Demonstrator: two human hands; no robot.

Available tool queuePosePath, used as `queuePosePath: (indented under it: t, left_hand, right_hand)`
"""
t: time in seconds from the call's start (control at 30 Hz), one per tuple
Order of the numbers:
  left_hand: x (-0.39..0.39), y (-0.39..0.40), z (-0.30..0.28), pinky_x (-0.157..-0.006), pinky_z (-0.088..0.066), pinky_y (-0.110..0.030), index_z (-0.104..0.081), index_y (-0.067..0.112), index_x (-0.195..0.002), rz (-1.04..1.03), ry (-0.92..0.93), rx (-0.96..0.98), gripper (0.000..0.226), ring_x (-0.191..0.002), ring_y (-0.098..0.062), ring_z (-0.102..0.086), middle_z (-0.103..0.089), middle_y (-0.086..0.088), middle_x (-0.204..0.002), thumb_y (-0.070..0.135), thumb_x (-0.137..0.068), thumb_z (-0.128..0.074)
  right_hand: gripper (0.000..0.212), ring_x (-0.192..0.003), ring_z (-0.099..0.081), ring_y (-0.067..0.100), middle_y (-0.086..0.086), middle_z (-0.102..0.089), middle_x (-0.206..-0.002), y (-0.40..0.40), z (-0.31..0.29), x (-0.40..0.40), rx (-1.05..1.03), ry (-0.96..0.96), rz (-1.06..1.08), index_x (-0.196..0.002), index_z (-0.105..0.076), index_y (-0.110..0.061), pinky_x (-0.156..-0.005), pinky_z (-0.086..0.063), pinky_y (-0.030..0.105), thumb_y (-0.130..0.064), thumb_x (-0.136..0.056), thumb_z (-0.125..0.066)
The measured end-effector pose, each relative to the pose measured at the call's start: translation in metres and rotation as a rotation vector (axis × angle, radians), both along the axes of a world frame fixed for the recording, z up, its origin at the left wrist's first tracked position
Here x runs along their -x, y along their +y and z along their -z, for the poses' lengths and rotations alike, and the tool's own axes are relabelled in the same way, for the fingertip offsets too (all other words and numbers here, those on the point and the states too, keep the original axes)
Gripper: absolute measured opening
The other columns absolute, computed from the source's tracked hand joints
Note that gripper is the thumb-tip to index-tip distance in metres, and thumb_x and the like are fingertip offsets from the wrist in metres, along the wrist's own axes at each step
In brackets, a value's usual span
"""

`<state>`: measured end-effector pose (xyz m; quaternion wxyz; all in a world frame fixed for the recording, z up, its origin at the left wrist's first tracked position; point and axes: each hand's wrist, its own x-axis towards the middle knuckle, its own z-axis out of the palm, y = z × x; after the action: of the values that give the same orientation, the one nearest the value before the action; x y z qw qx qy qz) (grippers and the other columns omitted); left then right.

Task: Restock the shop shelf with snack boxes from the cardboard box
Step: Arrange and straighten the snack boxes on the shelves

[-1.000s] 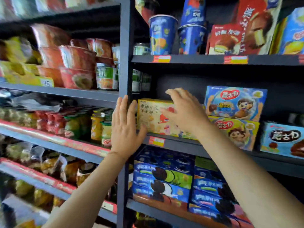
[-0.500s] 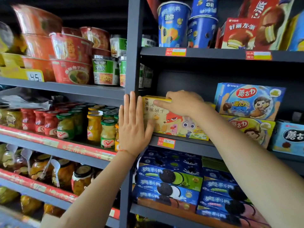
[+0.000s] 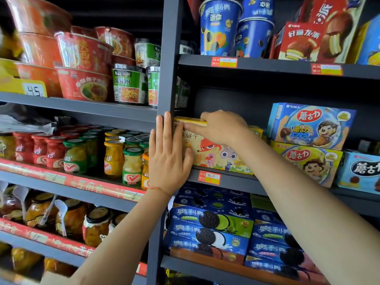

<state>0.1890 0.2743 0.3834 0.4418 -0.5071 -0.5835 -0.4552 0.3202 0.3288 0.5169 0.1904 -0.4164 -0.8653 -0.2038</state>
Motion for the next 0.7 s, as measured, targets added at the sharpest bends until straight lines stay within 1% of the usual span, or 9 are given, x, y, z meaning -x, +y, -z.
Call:
queuePosePath:
  t: [0.07, 0.13, 0.2, 0.23, 0.33, 0.47, 0.53, 0.6, 0.7]
  left_hand:
    - [-0.001, -0.001, 0.000, -0.122, -0.016, -0.051, -0.037, 0.004, -0.150, 0.003, -0.004, 0.000, 0.060, -0.153, -0.034, -0.006, -0.013, -0.019, -0.164, 0.028, -0.095, -0.047]
    - [-0.001, -0.002, 0.000, -0.122, -0.015, -0.052, -0.036, 0.004, -0.151, 0.006, -0.007, -0.001, 0.062, -0.153, -0.034, -0.008, -0.015, -0.020, -0.163, 0.027, -0.094, -0.049]
    - [-0.001, -0.004, -0.001, -0.123, -0.012, -0.054, -0.035, 0.003, -0.151, 0.003, -0.002, -0.008, 0.064, -0.152, -0.035, -0.010, -0.018, -0.020, -0.163, 0.026, -0.094, -0.050]
    - [-0.002, -0.007, -0.002, -0.123, -0.010, -0.054, -0.033, 0.003, -0.151, 0.010, 0.008, -0.014, 0.064, -0.152, -0.036, -0.011, -0.018, -0.020, -0.163, 0.026, -0.094, -0.050]
    - [-0.014, -0.016, -0.014, -0.123, -0.007, -0.054, -0.035, 0.003, -0.150, 0.110, 0.108, -0.022, 0.063, -0.152, -0.035, -0.015, -0.024, -0.017, -0.161, 0.025, -0.093, -0.047]
    - [-0.033, -0.011, -0.053, -0.120, -0.024, -0.052, -0.056, 0.004, -0.134, 0.264, 0.203, 0.057, 0.048, -0.139, -0.036, -0.041, -0.053, -0.016, -0.143, 0.020, -0.091, -0.044]
    - [-0.037, -0.004, -0.067, -0.118, -0.027, -0.051, -0.059, 0.006, -0.131, 0.238, 0.198, 0.166, 0.049, -0.133, -0.035, -0.048, -0.059, -0.014, -0.135, 0.026, -0.092, -0.037]
    - [-0.038, 0.003, -0.072, -0.118, -0.024, -0.050, -0.055, 0.008, -0.138, 0.173, 0.172, 0.303, 0.056, -0.136, -0.033, -0.045, -0.057, -0.012, -0.140, 0.034, -0.095, -0.030]
    - [-0.038, 0.010, -0.071, -0.114, -0.029, -0.049, -0.056, 0.011, -0.137, 0.121, 0.145, 0.370, 0.050, -0.131, -0.031, -0.051, -0.060, -0.010, -0.137, 0.038, -0.099, -0.037]
  right_hand:
    - [0.088, -0.105, -0.060, 0.027, 0.005, -0.063, -0.117, -0.003, 0.000, -0.001, -0.001, -0.015, 0.013, -0.128, -0.054, -0.026, -0.073, -0.044, 0.037, -0.090, -0.080, -0.017]
    - [0.092, -0.119, -0.056, 0.029, 0.007, -0.058, -0.131, -0.009, -0.001, -0.006, -0.023, -0.029, 0.007, -0.139, -0.048, -0.025, -0.087, -0.044, 0.043, -0.090, -0.080, -0.019]
    - [0.094, -0.130, -0.049, 0.029, 0.008, -0.051, -0.143, -0.017, -0.006, -0.019, -0.038, -0.031, -0.013, -0.145, -0.042, -0.022, -0.104, -0.038, 0.046, -0.089, -0.080, -0.026]
    - [0.094, -0.132, -0.047, 0.029, 0.008, -0.049, -0.144, -0.021, -0.008, -0.028, -0.035, -0.029, -0.022, -0.145, -0.041, -0.021, -0.107, -0.035, 0.046, -0.088, -0.080, -0.030]
    - [0.090, -0.130, -0.046, 0.028, 0.007, -0.049, -0.141, -0.026, -0.007, -0.055, -0.056, -0.018, -0.022, -0.143, -0.042, -0.019, -0.106, -0.037, 0.045, -0.084, -0.080, -0.042]
    - [0.084, -0.128, -0.047, 0.027, 0.008, -0.050, -0.134, -0.029, 0.008, -0.074, -0.082, -0.042, 0.017, -0.139, -0.045, -0.017, -0.102, -0.039, 0.043, -0.080, -0.083, -0.045]
    - [0.082, -0.126, -0.048, 0.029, 0.010, -0.051, -0.134, -0.029, 0.017, -0.077, -0.082, -0.047, 0.027, -0.139, -0.043, -0.015, -0.101, -0.039, 0.042, -0.077, -0.085, -0.046]
    - [0.079, -0.125, -0.050, 0.030, 0.011, -0.052, -0.133, -0.027, 0.025, -0.076, -0.106, -0.043, 0.024, -0.137, -0.042, -0.013, -0.100, -0.039, 0.042, -0.073, -0.086, -0.049]
    - [0.070, -0.122, -0.051, 0.030, 0.010, -0.054, -0.132, -0.023, 0.034, -0.074, -0.185, -0.034, 0.018, -0.137, -0.040, -0.013, -0.100, -0.038, 0.041, -0.064, -0.090, -0.052]
